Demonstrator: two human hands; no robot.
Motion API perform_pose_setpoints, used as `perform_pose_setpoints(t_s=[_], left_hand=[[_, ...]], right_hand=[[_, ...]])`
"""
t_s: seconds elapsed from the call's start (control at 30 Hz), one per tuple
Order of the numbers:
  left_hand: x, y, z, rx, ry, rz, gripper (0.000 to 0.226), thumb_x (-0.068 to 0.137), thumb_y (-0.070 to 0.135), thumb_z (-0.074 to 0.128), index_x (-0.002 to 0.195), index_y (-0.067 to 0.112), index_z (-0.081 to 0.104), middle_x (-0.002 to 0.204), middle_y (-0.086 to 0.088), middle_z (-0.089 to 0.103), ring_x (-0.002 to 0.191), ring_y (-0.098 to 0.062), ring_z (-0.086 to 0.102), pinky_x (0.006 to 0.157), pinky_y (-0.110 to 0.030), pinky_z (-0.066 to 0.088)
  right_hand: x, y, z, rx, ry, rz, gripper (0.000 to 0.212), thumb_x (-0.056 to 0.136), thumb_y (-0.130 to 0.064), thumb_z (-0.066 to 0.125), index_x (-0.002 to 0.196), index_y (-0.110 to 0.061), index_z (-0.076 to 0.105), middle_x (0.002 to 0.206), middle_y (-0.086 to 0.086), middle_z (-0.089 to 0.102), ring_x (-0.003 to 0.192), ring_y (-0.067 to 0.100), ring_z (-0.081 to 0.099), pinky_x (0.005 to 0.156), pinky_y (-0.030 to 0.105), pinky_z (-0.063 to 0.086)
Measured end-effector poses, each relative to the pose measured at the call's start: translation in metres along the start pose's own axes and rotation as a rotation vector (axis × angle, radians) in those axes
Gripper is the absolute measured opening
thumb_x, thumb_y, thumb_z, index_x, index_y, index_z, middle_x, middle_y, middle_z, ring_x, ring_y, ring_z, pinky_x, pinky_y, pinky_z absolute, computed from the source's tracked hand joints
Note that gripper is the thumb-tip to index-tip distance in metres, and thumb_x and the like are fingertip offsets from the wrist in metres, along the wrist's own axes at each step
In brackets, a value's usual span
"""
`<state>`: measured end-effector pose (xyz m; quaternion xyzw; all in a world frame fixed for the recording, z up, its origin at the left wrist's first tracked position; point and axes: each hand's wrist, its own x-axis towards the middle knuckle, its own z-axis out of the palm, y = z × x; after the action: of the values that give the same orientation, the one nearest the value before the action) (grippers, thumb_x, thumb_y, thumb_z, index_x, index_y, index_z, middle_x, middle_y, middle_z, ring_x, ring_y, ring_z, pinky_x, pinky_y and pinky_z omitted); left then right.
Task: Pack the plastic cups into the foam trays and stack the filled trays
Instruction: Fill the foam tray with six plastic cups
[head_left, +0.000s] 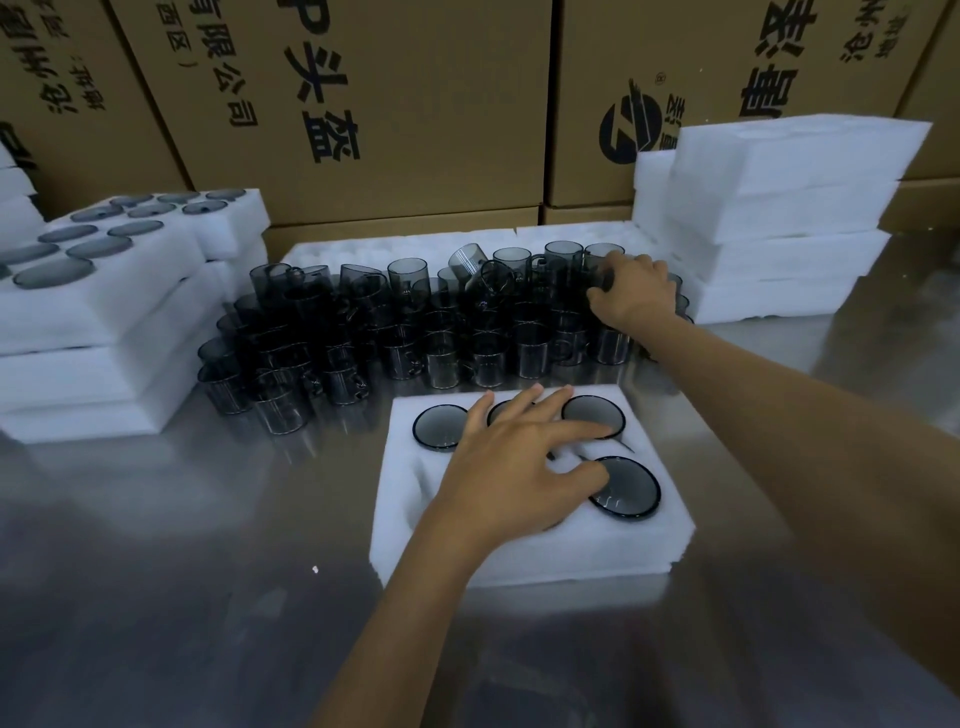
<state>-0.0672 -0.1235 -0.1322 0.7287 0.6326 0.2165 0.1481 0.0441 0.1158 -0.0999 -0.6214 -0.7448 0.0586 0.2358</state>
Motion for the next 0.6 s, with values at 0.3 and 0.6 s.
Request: perform_pose_setpoints(t_s=[0.3,0.6], left_hand=[[-0.006,0.004,-0.002,-0.008,0.000,-0.017,0.051,0.082,0.058,0.045,0.132,0.052,0.053,0.159,0.024,0.024,0.149,0.004,0.007,0.121,-0.033,-0.011],[-0.023,0.002,-0.023,-0.706,0.688,-0.016,0.054,0.094,-0.005,0.055,0.137,0.027,0.050,0.135,0.020,0.054,0.119,-0.001,0.057,0.098,-0.024,0.050]], right_hand=[[-0.051,0.005,-0.021,0.464,0.269,-0.165,0.011,0.085,-0.009,0.070,0.093,-0.006,0.062,0.088,0.007,0.065,0.079,0.021,0.056,0.072,0.035,0.047],[-0.200,-0.028,-0.044,0.767,0.340,-0.380,0.015,0.077,-0.014,0.079,0.083,-0.015,0.065,0.122,-0.007,0.056,0.115,0.007,0.056,0.094,0.034,0.049]])
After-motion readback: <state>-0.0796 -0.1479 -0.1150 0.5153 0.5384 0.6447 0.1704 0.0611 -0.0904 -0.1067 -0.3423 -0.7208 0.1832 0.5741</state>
